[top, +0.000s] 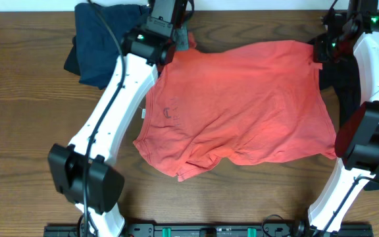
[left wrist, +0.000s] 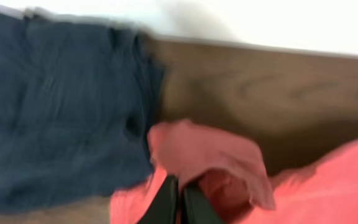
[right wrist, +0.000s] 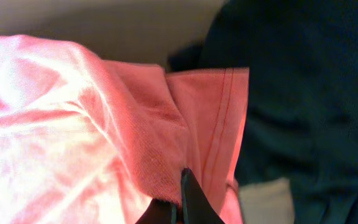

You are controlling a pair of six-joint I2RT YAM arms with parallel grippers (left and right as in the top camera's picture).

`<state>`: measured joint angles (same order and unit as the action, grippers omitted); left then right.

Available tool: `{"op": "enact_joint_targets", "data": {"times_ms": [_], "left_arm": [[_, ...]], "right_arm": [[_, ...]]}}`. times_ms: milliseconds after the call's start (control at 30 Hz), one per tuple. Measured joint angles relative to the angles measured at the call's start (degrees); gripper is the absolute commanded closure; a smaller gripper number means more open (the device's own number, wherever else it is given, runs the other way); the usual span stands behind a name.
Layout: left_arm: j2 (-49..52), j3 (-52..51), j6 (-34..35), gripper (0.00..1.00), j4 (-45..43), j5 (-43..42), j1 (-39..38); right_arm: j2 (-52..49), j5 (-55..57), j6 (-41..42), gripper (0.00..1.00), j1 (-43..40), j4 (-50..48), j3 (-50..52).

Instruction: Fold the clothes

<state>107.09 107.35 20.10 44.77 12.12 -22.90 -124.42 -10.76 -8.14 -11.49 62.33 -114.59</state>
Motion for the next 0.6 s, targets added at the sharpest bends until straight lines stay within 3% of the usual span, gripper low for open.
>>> {"op": "enact_joint_targets", "data": {"times_ms": [300,600], "left_arm": [[1.31,-4.35,4.35,0.94,12.09,-3.3,-0.83],[1.6,-15.91,7.08,0.94,11.72,-4.35,-1.31]], "right_arm": [[0.0,-1.25,-2.03,0.99,-0.74,5.51,-0.02],[0.0,-1.4,-2.49,0.99,-0.72,6.64,-0.02]]}}
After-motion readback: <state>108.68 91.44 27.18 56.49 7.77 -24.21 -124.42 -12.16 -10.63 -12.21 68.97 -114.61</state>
